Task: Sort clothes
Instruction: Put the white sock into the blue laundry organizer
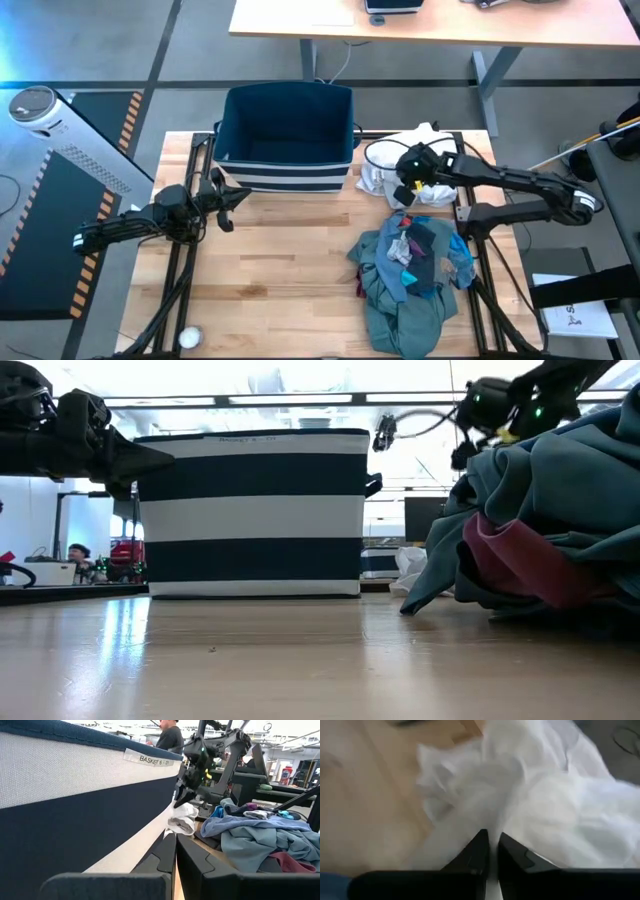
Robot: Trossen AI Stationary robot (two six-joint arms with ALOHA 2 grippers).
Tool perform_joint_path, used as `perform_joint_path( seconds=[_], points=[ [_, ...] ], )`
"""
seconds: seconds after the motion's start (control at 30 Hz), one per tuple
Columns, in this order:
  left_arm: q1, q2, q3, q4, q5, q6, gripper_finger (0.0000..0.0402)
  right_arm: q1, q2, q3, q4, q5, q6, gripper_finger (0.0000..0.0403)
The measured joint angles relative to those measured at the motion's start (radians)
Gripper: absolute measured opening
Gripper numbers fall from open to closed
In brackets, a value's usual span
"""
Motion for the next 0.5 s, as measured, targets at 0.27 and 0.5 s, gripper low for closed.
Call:
perform_joint_path(
  seconds=[0.27,0.5],
  points=[
    [0.000,0.000,0.000,0.000,0.000,0.000,0.0000,0.031,-0.117,0.152,-0.088,-0.167,0.005,0.0002],
    [0.000,0.000,0.000,0.000,0.000,0.000,0.0000,0.061,-0.182,0.316,-0.052,-0.239,0.009,0.0001]
  ],
)
